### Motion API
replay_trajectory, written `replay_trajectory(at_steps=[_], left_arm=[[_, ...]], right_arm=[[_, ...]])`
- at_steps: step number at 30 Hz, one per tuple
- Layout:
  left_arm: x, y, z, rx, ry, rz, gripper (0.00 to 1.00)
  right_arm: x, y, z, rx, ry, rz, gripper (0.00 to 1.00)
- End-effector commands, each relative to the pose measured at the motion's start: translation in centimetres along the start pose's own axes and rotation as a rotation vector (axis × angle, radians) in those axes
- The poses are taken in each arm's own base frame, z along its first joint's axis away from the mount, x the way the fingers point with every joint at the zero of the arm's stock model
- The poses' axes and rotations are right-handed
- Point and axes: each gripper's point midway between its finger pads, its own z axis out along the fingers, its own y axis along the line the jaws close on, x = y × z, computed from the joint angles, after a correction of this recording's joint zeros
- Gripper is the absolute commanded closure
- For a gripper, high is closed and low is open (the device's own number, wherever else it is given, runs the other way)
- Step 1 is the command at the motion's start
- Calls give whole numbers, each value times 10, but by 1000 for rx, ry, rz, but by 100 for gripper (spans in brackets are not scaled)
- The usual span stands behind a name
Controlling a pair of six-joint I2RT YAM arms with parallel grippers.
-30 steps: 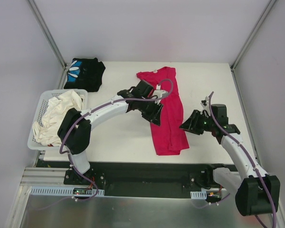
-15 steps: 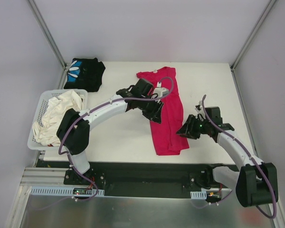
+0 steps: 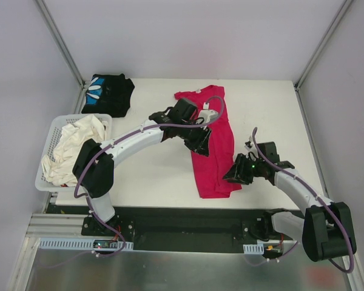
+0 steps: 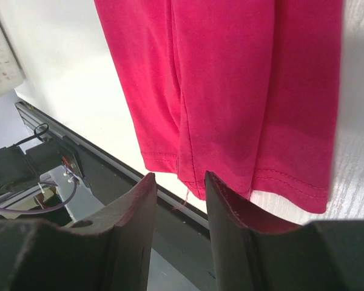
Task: Fold and stack the t-shirts
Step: Rotate the tshirt 90 degrees, then grab the bottom of the folded rectangular tshirt with both arms
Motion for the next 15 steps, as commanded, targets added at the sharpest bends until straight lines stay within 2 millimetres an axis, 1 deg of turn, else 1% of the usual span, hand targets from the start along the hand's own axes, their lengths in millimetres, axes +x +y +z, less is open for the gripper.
replay_trajectory(at_steps=[1, 3, 5, 15], left_arm=[[-18, -16, -10, 33, -54, 79, 67], [-18, -17, -10, 35, -54, 82, 67], [-19, -17, -11, 34, -58, 84, 67], [-17, -17, -11, 30, -56, 87, 67]], right_arm=[[1, 12, -3, -46, -10, -7, 60], [4, 13, -3, -51, -5, 22, 60], [8, 16, -4, -65, 1, 14, 60], [24, 5, -2, -32, 33, 41, 60]])
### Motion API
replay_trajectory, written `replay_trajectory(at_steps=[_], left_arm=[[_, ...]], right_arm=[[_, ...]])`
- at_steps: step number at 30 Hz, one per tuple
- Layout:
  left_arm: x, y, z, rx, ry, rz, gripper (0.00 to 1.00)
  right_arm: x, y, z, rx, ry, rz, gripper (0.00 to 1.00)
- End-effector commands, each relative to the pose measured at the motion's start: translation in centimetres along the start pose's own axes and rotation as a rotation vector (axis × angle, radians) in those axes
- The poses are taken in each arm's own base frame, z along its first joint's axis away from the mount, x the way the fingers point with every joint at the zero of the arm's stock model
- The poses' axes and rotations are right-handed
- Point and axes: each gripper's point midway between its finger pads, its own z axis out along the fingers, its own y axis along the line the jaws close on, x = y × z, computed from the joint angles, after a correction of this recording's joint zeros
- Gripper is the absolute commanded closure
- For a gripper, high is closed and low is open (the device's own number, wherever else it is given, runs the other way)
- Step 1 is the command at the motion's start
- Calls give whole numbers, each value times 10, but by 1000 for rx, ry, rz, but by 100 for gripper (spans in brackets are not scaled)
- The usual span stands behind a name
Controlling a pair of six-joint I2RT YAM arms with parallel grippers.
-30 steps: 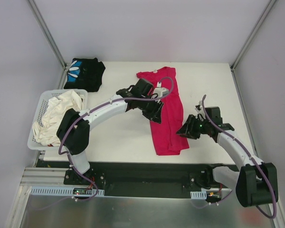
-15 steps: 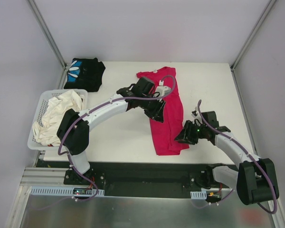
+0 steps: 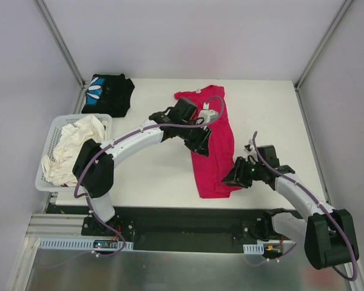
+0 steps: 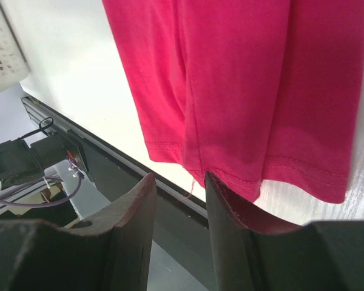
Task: Fold and stack the t-shirts
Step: Grab the bottom of the folded rectangular tshirt with both arms
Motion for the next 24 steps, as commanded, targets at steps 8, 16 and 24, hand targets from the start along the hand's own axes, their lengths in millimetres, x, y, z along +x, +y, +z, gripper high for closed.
replay_trajectory(at_steps=[8, 16, 24], left_arm=[[-23, -18, -14, 28, -69, 90, 67], [-23, -16, -13, 16, -70, 87, 67], [-25, -15, -14, 6, -75, 89, 67]], right_arm=[[-5, 5, 6, -16, 8, 31, 60], [-13, 7, 17, -37, 13, 62, 60], [-12, 2, 27, -22, 47, 74, 60]])
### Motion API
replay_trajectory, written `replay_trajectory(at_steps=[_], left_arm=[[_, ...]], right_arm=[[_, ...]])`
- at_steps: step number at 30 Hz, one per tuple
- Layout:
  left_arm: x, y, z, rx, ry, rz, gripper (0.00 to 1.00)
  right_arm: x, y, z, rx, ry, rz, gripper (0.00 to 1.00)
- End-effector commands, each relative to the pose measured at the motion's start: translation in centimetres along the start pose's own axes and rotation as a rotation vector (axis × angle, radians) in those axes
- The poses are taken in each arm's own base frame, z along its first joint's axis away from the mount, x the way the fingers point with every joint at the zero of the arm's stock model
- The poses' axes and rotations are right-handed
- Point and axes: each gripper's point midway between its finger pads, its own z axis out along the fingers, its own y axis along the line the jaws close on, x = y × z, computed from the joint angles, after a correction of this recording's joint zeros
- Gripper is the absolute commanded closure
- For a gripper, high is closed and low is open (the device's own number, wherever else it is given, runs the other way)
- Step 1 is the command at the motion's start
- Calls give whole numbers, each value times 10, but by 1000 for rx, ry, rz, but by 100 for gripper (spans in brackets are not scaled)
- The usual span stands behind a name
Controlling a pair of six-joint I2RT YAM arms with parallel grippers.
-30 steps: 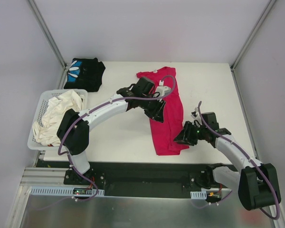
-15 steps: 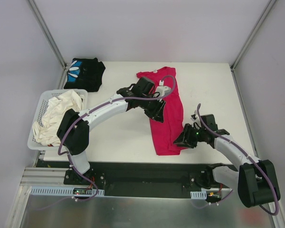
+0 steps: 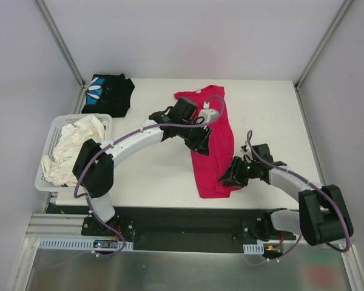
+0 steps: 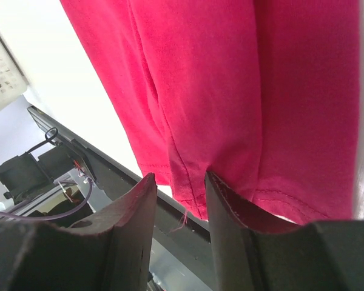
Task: Fold and stack the t-shirts
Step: Grab the bottom of the folded rectangular tshirt with both arms
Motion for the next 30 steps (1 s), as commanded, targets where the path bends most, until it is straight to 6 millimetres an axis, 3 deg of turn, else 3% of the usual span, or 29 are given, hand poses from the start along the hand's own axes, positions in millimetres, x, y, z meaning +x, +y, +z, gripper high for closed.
replay_trajectory(at_steps=[1, 6, 12, 14, 20, 30], left_arm=[[-23, -15, -13, 11, -70, 79, 67], [-22, -11, -10, 1, -64, 71, 67], [-22, -8, -8, -8, -62, 70, 67], [-22, -8, -8, -10, -62, 72, 67], [-24, -7, -10, -17, -67, 74, 67], [-25, -5, -11, -31, -73, 69, 67]], right_arm=[[-9, 16, 1, -47, -9, -31, 60], [-9, 16, 1, -52, -7, -39, 73], [-9, 15, 2, -50, -3, -36, 76], [-7, 16, 2, -56, 5, -30, 76], [5, 10, -3, -31, 4, -23, 63], [17, 4, -5, -11, 8, -21, 63]])
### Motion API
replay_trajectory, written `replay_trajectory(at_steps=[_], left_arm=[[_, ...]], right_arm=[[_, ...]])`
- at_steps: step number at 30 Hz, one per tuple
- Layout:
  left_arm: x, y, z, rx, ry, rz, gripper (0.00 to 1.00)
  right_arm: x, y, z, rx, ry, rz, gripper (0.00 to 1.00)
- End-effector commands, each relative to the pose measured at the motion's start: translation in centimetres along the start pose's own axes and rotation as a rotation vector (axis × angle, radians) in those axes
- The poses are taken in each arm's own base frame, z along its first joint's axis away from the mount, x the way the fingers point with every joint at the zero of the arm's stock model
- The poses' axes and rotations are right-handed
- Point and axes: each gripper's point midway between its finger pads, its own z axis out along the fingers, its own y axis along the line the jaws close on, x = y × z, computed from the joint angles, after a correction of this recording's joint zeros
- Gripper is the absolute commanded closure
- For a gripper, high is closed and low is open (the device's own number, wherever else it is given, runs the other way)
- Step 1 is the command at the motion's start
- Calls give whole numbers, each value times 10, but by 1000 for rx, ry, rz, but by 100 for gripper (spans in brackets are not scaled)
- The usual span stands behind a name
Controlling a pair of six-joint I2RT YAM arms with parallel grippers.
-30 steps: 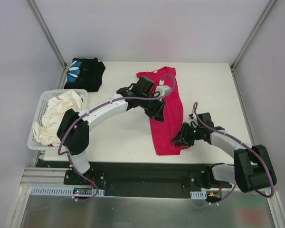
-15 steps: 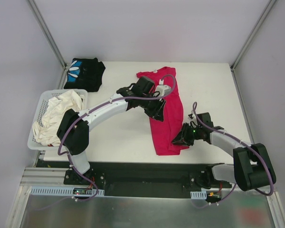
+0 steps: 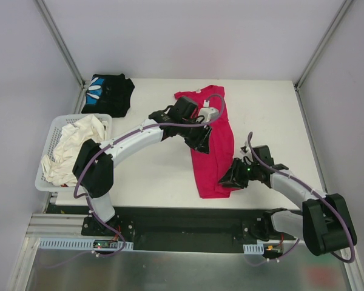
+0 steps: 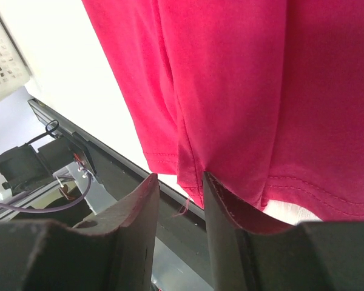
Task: Fold and stack the t-shirts
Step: Grab the bottom of the folded rectangular tshirt with both arms
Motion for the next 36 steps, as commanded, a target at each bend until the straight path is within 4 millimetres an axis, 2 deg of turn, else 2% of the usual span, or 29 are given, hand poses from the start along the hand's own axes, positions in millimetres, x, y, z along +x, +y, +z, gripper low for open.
replay_trajectory(at_steps=[1, 12, 16, 19, 20, 24, 31, 36], left_arm=[[-16, -7, -9, -9, -52, 48, 67], [-12, -6, -14, -35, -58, 30, 67], [-13, -7, -17, -39, -64, 37, 67], [-13, -6, -17, -43, -65, 42, 67], [-13, -6, -18, -43, -66, 43, 67], [-9, -2, -15, -49, -56, 38, 67], [0, 5, -10, -50, -30, 21, 67], [1, 6, -9, -47, -25, 17, 67]], right_arm=[[11, -4, 0, 16, 11, 7, 64], [4, -13, 17, 66, 37, 7, 64], [2, -14, 23, 66, 54, 10, 70], [-2, -11, 23, 62, 41, 6, 79], [-2, -10, 22, 61, 38, 4, 86], [-5, -5, 18, 59, 25, -6, 95], [-10, 3, 0, 77, -23, -44, 95], [-17, -2, -17, 91, -79, -15, 95]])
